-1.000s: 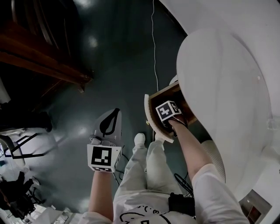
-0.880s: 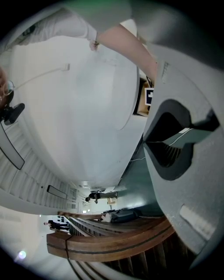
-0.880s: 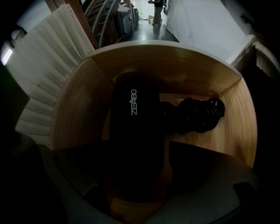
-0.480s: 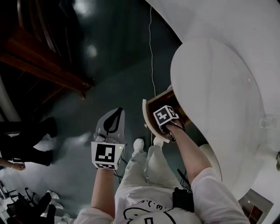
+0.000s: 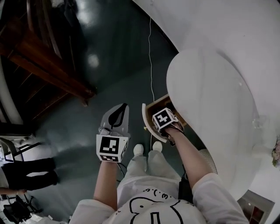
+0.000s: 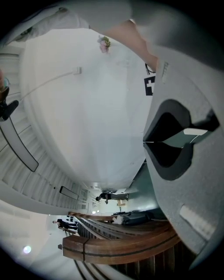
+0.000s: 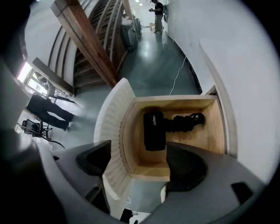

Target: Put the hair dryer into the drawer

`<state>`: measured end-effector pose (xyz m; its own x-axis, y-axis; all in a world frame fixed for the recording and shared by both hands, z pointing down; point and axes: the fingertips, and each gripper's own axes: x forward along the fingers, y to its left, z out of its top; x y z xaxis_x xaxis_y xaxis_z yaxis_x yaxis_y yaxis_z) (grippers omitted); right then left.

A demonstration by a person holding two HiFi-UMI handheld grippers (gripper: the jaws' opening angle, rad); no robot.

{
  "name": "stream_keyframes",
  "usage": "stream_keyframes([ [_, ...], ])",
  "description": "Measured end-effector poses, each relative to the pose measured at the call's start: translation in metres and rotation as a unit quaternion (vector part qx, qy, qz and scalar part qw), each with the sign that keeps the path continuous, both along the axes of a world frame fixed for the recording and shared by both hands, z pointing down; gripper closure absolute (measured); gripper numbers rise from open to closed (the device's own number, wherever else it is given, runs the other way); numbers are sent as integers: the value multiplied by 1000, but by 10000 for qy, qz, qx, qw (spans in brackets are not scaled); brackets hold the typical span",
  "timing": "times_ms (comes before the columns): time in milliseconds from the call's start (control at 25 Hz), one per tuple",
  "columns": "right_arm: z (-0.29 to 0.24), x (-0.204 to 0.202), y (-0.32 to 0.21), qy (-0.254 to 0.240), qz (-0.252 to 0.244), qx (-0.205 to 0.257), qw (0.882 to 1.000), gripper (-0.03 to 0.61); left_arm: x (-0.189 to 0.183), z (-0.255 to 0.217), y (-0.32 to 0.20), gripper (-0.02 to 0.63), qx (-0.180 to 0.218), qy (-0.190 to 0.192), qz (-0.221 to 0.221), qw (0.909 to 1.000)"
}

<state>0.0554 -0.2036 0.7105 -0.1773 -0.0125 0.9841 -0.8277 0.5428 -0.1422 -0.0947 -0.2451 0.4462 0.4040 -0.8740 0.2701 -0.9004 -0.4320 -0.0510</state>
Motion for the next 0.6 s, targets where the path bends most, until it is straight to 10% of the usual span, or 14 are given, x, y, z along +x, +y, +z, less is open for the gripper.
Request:
stream_keyframes([
  [600,-89,6,-4,-525,222,544,9969,214,19,-58,-8,598,487,204,171,9985],
])
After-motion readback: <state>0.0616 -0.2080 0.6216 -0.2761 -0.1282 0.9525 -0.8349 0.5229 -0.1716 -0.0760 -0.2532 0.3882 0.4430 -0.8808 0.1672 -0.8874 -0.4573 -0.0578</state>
